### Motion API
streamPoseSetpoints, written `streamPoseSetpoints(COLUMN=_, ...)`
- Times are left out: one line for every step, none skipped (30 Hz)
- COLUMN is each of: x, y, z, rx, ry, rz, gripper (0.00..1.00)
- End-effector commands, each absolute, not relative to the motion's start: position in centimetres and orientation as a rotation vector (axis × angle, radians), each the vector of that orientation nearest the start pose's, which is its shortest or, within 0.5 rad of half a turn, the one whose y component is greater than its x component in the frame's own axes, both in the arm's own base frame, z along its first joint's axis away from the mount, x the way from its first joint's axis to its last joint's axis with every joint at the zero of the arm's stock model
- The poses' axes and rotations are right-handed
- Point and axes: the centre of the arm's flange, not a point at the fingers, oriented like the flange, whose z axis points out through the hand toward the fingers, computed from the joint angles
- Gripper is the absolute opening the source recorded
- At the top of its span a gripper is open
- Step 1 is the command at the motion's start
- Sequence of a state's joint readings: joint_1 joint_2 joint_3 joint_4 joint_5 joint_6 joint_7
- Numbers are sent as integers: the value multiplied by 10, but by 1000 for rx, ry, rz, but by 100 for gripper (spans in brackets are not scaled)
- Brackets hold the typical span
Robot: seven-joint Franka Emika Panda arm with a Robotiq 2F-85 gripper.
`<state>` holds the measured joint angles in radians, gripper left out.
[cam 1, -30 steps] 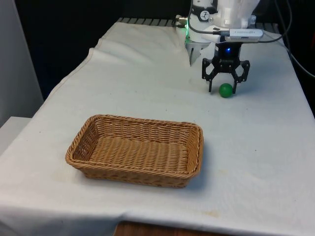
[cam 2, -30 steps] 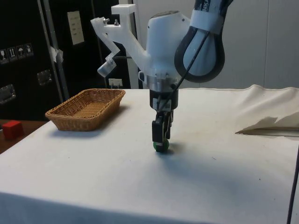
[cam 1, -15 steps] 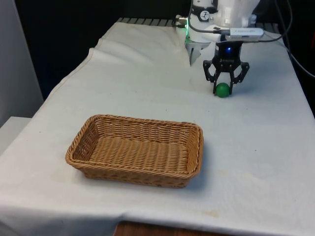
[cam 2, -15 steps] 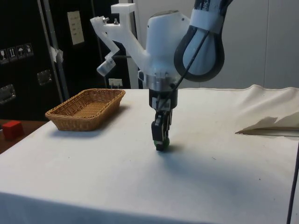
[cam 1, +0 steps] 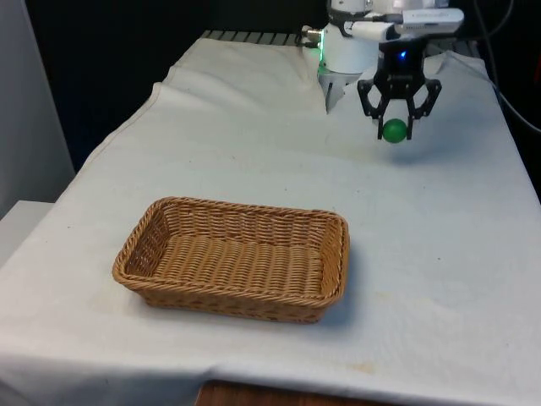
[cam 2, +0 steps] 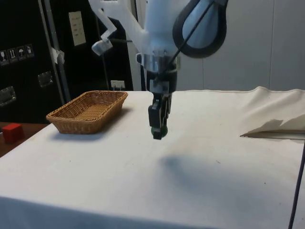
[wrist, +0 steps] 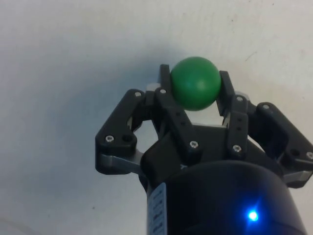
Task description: Pick up the ball and place it into the basket.
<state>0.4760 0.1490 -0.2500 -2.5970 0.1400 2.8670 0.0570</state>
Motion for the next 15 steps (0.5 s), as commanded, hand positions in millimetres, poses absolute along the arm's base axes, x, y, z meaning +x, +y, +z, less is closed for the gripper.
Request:
streamPoseSetpoints(x=445, y=88, z=221, rx=-3115, ry=-58, rz=-193, gripper=0)
streamPoseSetpoints(x=445, y=89, z=224, rx=-3112, ry=-58, rz=-193, gripper=0)
streamPoseSetpoints(x=446, y=89, z=228, rx=-3109, ry=-56, rz=-195, gripper=0)
streamPoseSetpoints(x=446, y=89, z=231, rx=-3106, ry=-57, rz=-195, gripper=0)
streamPoseSetpoints(x=447, y=90, z=237, rx=-3100, ry=-57, rz=-196, gripper=0)
streamPoseSetpoints(x=448, y=91, z=241, rx=-3097, ry=-56, rz=-200, gripper=0)
streamPoseSetpoints(x=446, y=93, z=241, rx=-3083, ry=-62, rz=-207, gripper=0)
streamPoseSetpoints(x=448, y=91, z=245, rx=-3093, ry=-56, rz=-202, gripper=0)
streamPoseSetpoints(x=449, y=91, z=248, rx=-3091, ry=-55, rz=-203, gripper=0)
streamPoseSetpoints(x=449, y=91, z=251, rx=-3088, ry=-55, rz=-203, gripper=0)
streamPoseSetpoints(x=451, y=92, z=259, rx=-3082, ry=-57, rz=-208, gripper=0)
streamPoseSetpoints(x=451, y=92, z=259, rx=-3082, ry=-57, rz=-208, gripper=0)
streamPoseSetpoints(x=453, y=91, z=264, rx=-3079, ry=-57, rz=-206, gripper=0)
streamPoseSetpoints(x=454, y=91, z=268, rx=-3076, ry=-56, rz=-208, gripper=0)
streamPoseSetpoints(x=452, y=94, z=269, rx=-3060, ry=-63, rz=-216, gripper=0)
